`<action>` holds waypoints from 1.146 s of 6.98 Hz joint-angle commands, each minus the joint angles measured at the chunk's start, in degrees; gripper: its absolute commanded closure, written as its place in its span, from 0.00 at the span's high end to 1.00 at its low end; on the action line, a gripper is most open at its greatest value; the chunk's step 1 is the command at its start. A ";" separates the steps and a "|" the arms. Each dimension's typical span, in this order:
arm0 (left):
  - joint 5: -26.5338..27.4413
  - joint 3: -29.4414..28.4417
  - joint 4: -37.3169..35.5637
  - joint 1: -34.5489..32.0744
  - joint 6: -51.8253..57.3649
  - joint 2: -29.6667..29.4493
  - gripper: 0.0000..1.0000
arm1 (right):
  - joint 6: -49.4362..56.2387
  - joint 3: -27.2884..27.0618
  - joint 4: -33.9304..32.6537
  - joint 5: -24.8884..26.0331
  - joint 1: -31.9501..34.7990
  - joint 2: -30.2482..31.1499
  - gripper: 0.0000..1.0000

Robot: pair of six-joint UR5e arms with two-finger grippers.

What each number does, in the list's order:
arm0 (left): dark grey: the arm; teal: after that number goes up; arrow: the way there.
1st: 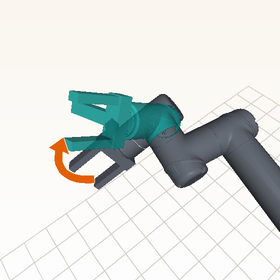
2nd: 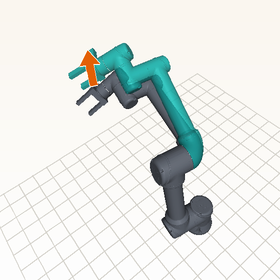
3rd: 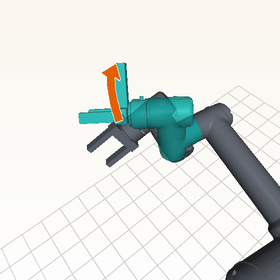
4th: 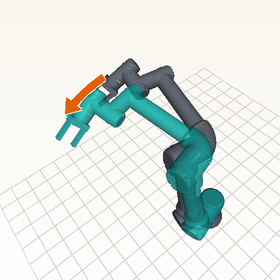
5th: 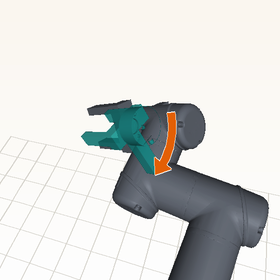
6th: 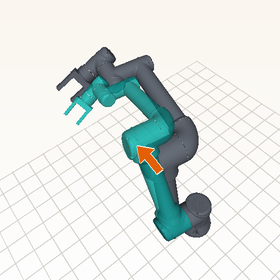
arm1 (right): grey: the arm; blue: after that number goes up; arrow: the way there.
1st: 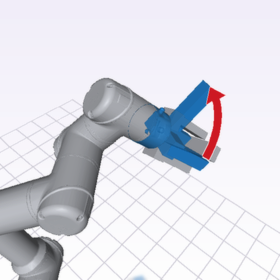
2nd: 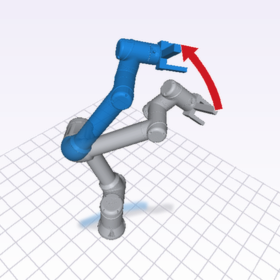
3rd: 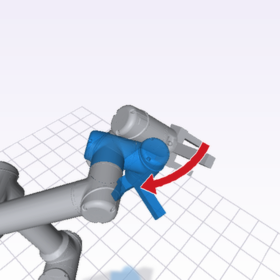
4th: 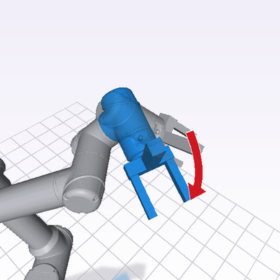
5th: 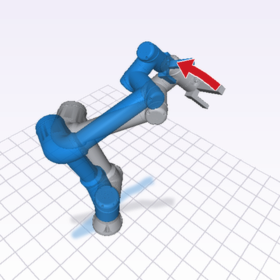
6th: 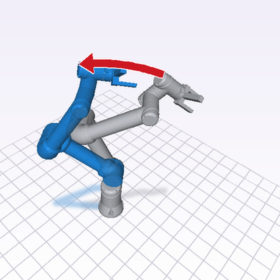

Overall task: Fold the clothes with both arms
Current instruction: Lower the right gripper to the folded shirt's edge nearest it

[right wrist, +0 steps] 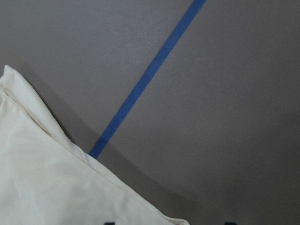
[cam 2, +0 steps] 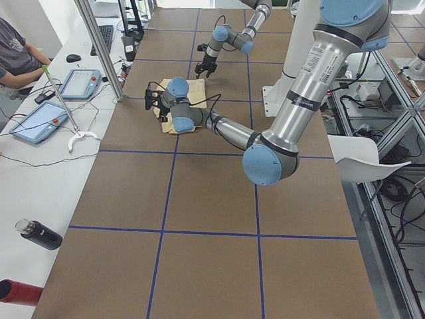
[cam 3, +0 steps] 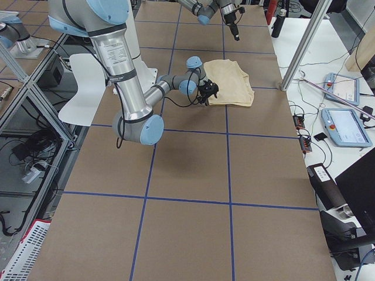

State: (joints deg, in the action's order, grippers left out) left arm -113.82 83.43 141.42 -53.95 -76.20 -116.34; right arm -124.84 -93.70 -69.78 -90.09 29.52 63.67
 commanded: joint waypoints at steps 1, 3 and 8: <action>0.00 -0.03 0.00 0.07 0.00 0.06 0.64 | 0.04 0.27 0.00 0.00 -0.16 0.05 0.70; 0.00 -0.11 0.00 0.07 0.00 0.06 0.64 | 0.04 0.45 0.00 0.00 -0.16 0.05 0.00; -0.44 -0.11 0.00 0.16 0.00 -0.03 0.64 | 0.21 -11.70 -0.79 -1.05 0.45 6.69 0.00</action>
State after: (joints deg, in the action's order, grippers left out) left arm -114.06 83.32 141.42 -53.82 -76.20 -116.34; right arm -124.66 -99.09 -70.08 -90.91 29.87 66.45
